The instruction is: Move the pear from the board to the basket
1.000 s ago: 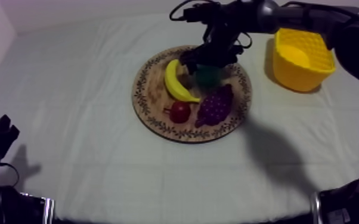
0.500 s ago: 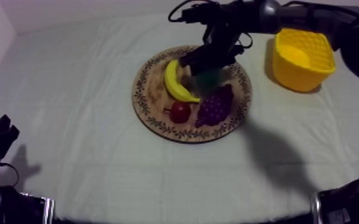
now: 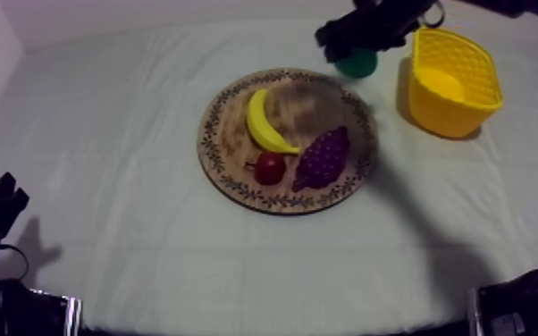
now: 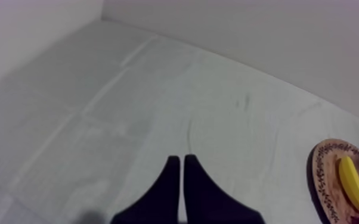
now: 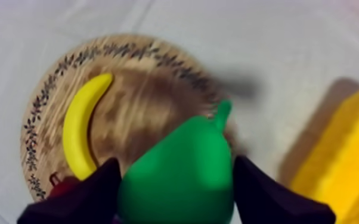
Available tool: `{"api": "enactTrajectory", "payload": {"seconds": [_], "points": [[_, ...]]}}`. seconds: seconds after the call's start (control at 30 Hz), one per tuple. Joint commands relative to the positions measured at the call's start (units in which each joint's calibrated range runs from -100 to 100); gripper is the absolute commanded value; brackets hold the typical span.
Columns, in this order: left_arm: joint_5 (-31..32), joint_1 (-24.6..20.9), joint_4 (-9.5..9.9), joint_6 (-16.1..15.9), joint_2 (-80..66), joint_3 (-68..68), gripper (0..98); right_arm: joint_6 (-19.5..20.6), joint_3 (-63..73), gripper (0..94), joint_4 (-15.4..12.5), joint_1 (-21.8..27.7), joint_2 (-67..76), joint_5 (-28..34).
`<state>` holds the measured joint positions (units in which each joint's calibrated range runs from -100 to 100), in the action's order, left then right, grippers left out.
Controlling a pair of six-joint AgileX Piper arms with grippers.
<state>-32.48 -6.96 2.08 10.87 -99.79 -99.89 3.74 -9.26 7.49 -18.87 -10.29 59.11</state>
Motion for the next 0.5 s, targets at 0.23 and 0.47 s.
{"api": "enactTrajectory", "payload": {"seconds": [0.23,0.47], "points": [[0.0,0.0,0.00,0.0,0.0,0.0,0.1,-7.2,0.9,54.9,-2.6,12.4,5.4,2.1],[0.0,0.0,0.00,0.0,0.0,0.0,0.1,-8.9,-1.6,55.8,-2.3,18.7,2.0,-0.8]]}}
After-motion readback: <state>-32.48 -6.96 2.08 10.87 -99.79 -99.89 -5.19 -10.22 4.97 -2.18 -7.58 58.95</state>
